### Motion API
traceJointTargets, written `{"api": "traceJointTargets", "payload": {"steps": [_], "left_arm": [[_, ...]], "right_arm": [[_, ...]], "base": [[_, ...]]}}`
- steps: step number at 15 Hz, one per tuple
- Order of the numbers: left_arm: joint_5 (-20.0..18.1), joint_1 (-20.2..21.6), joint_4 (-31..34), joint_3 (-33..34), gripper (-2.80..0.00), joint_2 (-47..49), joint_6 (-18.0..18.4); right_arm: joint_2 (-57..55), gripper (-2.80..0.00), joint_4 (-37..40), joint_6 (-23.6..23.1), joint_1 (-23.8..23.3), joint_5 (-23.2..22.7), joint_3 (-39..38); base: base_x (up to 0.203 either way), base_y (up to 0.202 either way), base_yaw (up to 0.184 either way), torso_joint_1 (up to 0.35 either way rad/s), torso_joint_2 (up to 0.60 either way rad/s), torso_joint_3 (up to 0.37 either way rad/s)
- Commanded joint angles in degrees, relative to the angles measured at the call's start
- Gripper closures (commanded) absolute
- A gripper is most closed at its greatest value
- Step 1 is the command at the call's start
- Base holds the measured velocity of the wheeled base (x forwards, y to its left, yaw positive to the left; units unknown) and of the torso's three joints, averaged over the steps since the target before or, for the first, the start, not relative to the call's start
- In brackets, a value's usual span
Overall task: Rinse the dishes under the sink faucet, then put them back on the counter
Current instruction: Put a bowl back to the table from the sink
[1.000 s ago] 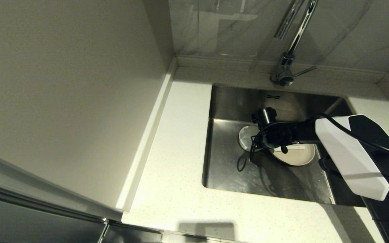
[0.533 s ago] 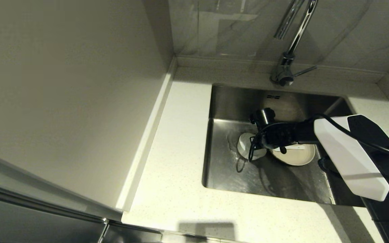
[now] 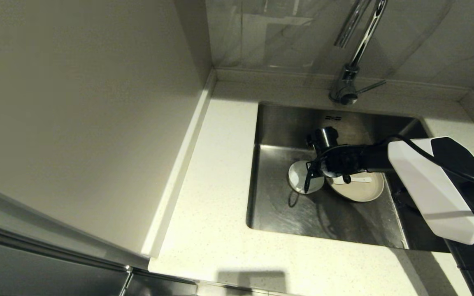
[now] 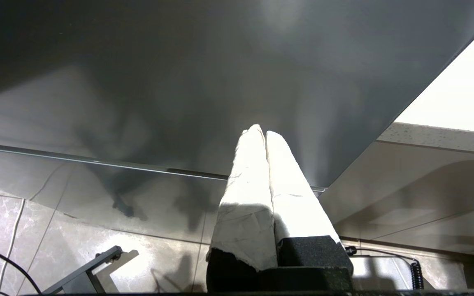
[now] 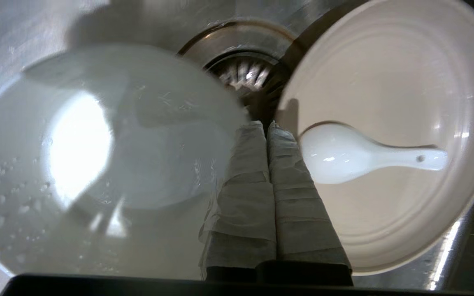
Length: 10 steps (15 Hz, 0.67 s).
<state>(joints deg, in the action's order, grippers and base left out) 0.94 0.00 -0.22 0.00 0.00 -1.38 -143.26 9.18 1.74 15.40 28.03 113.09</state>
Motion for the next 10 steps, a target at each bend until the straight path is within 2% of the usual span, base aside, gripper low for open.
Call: {"api": "traceJointTargets", "payload": {"steps": [1,9,10], "left_arm": [[0.03,0.00,-0.04,0.00,0.00,-0.18,-0.03],[0.03,0.00,-0.04,0.00,0.00,-0.18,-0.03],[0.03,0.00,-0.04,0.00,0.00,-0.18,-0.03]], "right_arm": [[1.40,0.00,0.05,0.01,-0.27,0.19,0.02],[4.28,0.00,0.49,-1.17,-1.39,-0.70,-0.40],[4.41,-2.80,0.49,-2.15,-1.45,-0.61,-0.50]], "base": [[0.000,0.000,0.000,0.000,0.00,0.000],[0.000,0.000,0.000,0.000,0.00,0.000],[0.000,0.000,0.000,0.000,0.00,0.000]]}}
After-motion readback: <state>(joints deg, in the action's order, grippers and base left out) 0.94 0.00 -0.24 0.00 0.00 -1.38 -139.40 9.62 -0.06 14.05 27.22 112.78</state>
